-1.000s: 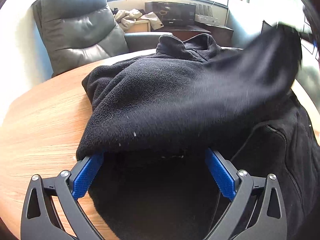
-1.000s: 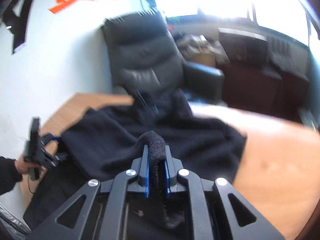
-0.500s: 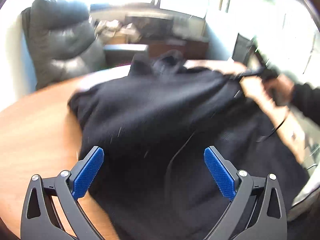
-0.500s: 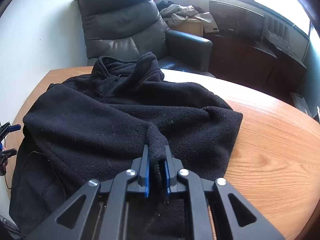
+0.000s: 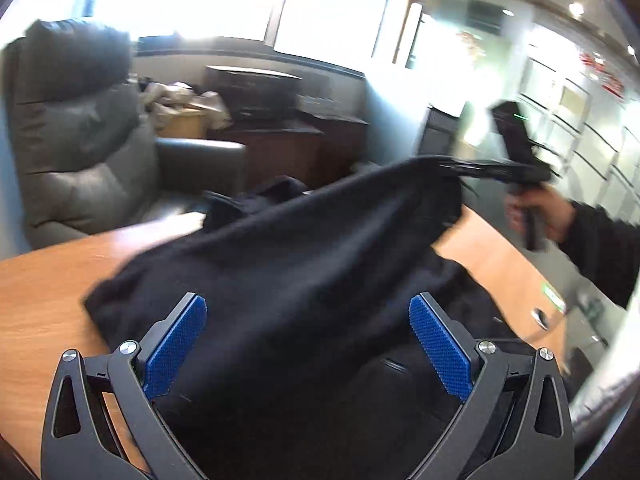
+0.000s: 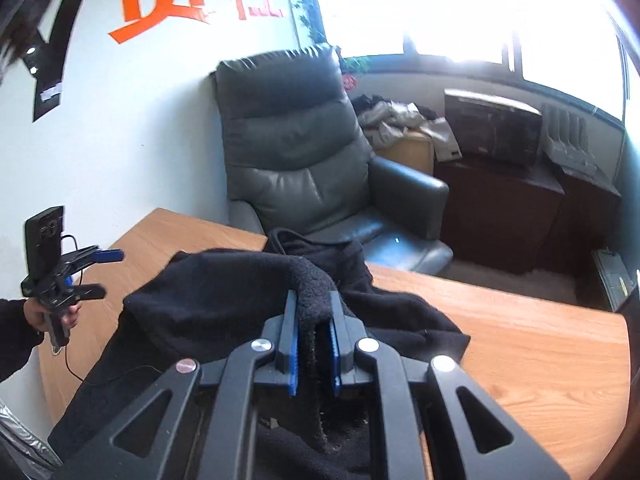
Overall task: Fold clothes
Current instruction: 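Lift the grasped jacket half high with the right gripper and swing it over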
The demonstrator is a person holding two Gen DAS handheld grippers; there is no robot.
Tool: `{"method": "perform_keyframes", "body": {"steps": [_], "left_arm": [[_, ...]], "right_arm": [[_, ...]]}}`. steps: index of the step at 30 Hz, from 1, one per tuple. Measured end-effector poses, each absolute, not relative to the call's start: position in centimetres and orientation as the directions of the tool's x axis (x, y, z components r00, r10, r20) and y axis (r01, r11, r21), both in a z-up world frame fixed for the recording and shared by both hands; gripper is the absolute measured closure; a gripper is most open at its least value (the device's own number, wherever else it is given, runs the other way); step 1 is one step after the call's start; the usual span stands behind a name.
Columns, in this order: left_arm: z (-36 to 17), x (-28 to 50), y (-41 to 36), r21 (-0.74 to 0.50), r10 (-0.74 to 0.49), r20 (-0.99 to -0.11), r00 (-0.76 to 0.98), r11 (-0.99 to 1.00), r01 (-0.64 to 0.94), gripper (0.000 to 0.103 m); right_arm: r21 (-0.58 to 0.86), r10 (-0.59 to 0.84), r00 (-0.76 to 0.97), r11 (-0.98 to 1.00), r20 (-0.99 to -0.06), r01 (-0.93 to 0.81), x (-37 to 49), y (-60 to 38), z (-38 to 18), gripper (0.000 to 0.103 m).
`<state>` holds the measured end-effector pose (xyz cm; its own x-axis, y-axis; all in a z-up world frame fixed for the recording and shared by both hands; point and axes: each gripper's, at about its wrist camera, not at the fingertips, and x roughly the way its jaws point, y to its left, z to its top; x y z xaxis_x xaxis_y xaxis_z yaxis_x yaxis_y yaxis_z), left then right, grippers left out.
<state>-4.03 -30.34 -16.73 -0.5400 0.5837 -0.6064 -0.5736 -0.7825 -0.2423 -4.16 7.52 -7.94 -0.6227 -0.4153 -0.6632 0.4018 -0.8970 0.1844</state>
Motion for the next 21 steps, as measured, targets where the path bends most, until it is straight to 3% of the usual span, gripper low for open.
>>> {"method": "perform_keyframes", "body": {"steps": [2, 5, 13, 17, 21], "left_arm": [[-17.6, -3.5, -28.1, -0.239, 0.597, -0.621, -0.508, -0.762, -0.602, 0.0], [-19.3, -3.9, -24.0, -0.179, 0.55, -0.649, -0.525, -0.781, -0.598, 0.0], [-23.5, -5.7, -14.2, -0.013, 0.408, -0.693, -0.594, -0.831, -0.556, 0.0], [-22.9, -9.9, -19.1, -0.044, 0.31, -0.655, -0.689, -0.926, -0.375, 0.0], [-23.0, -11.4, -27.1, -0.065, 0.212, -0.656, -0.724, -0.972, -0.226, 0.0]], "right_arm": [[0.208, -0.408, -0.595, -0.903, -0.692, 0.377, -5.1, 8.0, -8.9, 0.091], [0.216, -0.472, -0.62, -0.87, -0.626, 0.444, -4.9, 6.5, -6.6, 0.091], [0.177, -0.621, -0.658, -0.77, -0.426, 0.613, -5.4, 1.0, 7.9, 0.091], [0.151, -0.646, -0.666, -0.75, -0.374, 0.644, -4.6, -0.8, 12.0, 0.091], [0.146, -0.651, -0.656, -0.743, -0.381, 0.653, -4.3, -1.9, 11.9, 0.091]]}}
